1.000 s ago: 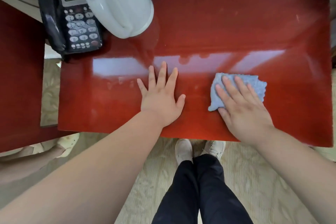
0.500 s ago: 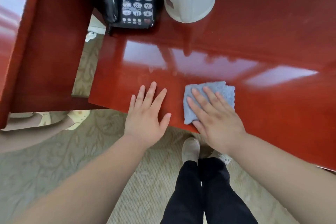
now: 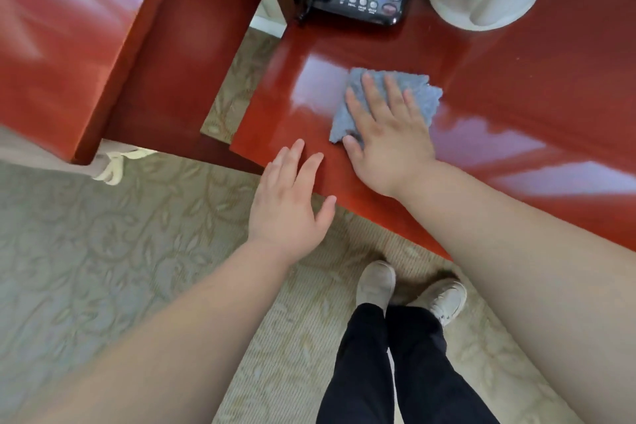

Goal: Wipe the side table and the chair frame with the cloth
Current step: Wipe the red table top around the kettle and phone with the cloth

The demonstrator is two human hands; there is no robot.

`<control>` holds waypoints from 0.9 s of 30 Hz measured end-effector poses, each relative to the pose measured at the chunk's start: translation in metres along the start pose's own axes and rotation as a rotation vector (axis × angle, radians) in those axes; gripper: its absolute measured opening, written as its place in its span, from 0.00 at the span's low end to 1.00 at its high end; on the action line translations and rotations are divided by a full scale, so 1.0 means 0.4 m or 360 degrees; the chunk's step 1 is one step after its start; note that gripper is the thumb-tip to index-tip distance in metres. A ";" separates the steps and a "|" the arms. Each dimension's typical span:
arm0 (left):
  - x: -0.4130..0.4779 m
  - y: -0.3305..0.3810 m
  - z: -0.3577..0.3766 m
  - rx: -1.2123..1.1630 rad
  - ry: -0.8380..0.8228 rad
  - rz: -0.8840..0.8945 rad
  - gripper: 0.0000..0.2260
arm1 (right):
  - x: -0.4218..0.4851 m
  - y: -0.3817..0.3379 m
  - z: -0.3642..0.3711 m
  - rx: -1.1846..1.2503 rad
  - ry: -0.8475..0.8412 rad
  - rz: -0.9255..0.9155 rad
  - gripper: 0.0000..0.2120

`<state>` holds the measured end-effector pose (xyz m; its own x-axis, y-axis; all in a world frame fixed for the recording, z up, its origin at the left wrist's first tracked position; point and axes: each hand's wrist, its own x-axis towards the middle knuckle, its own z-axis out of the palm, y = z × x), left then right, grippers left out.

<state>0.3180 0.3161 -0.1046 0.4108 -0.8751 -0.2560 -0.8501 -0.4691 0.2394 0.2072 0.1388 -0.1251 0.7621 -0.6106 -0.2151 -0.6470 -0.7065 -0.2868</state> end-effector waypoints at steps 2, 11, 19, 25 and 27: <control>-0.009 -0.045 -0.014 -0.0050 0.0028 -0.0106 0.31 | 0.004 -0.048 0.012 0.0006 -0.0096 -0.0248 0.33; -0.021 -0.079 -0.071 -0.0077 -0.0021 0.0044 0.28 | -0.242 0.043 0.042 0.0212 -0.0144 -0.0748 0.28; 0.024 0.152 -0.061 0.0009 -0.0271 0.0477 0.29 | -0.415 0.256 -0.019 0.0232 0.0018 -0.0316 0.25; 0.053 0.333 -0.075 0.0156 -0.0499 0.0768 0.31 | -0.573 0.381 -0.055 -0.0047 -0.0187 0.0124 0.33; 0.062 0.406 -0.067 0.0203 -0.0547 0.0861 0.30 | -0.641 0.419 -0.056 -0.0062 -0.0196 0.0268 0.33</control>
<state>0.1990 0.2148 -0.0468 -0.1970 -0.8857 -0.4203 -0.9484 0.0636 0.3107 -0.0970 0.1689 -0.0969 0.6385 -0.6746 -0.3704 -0.7642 -0.6128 -0.2014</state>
